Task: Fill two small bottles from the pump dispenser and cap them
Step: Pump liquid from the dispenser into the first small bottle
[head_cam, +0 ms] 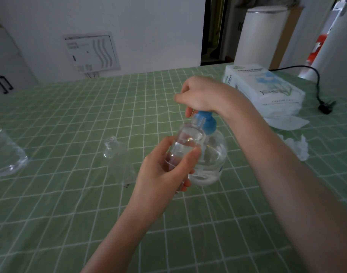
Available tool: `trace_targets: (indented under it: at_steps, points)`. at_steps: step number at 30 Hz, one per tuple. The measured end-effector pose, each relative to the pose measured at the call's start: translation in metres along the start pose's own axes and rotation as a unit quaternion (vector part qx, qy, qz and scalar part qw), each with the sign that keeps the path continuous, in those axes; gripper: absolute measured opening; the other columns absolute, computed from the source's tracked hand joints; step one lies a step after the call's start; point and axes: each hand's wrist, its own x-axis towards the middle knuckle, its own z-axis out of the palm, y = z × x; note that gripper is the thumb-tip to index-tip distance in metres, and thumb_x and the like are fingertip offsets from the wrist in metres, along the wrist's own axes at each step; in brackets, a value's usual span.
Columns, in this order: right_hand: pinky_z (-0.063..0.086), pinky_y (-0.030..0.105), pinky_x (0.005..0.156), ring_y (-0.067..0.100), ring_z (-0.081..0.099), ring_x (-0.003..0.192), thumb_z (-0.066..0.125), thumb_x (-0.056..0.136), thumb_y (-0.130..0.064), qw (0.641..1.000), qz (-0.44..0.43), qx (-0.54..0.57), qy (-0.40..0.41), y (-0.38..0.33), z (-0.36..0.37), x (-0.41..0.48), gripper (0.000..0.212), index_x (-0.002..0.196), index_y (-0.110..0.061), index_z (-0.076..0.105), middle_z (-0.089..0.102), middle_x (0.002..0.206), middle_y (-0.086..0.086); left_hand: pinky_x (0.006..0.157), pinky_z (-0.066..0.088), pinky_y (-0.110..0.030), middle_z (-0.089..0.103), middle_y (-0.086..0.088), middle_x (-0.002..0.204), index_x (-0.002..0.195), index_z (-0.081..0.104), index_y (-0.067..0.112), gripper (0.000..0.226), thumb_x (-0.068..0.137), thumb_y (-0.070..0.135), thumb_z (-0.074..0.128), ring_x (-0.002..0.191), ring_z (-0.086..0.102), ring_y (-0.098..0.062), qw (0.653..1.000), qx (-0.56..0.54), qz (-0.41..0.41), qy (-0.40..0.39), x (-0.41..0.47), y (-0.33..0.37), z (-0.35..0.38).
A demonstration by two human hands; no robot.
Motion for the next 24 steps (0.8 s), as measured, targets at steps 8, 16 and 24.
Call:
trace_targets:
  at_steps: [8,16,24]
  points:
    - [0.044,0.028,0.066,0.025,0.066,0.092,0.046,0.096,-0.027,1.000,0.005,0.008,-0.006,-0.0005,-0.0001,0.0007,0.032,0.114,-0.004,0.060,0.071,0.098,0.012,0.044,0.043,-0.016,0.064,-0.001,0.062,0.091,0.065,0.032,0.017,0.076,0.040,0.067,0.049,0.057,-0.011,1.000,-0.003,0.001,-0.002,-0.0010,0.0000,-0.0005]
    - [0.039,0.029,0.063,0.025,0.062,0.097,0.045,0.095,-0.026,1.000,0.010,-0.006,-0.013,0.0032,0.0066,-0.0011,0.033,0.119,-0.006,0.056,0.068,0.105,0.010,0.044,0.042,-0.015,0.064,0.000,0.061,0.089,0.065,0.031,0.022,0.071,0.043,0.067,0.047,0.056,-0.009,1.000,0.000,-0.002,0.004,-0.0011,-0.0039,0.0019]
    - [0.037,0.023,0.058,0.022,0.065,0.091,0.044,0.096,-0.028,1.000,0.002,-0.012,-0.007,-0.0011,-0.0021,-0.0021,0.034,0.116,-0.006,0.060,0.071,0.096,0.010,0.044,0.043,-0.015,0.064,-0.001,0.061,0.089,0.065,0.033,0.015,0.075,0.037,0.065,0.047,0.056,-0.010,1.000,-0.005,0.002,0.005,-0.0001,-0.0022,0.0010]
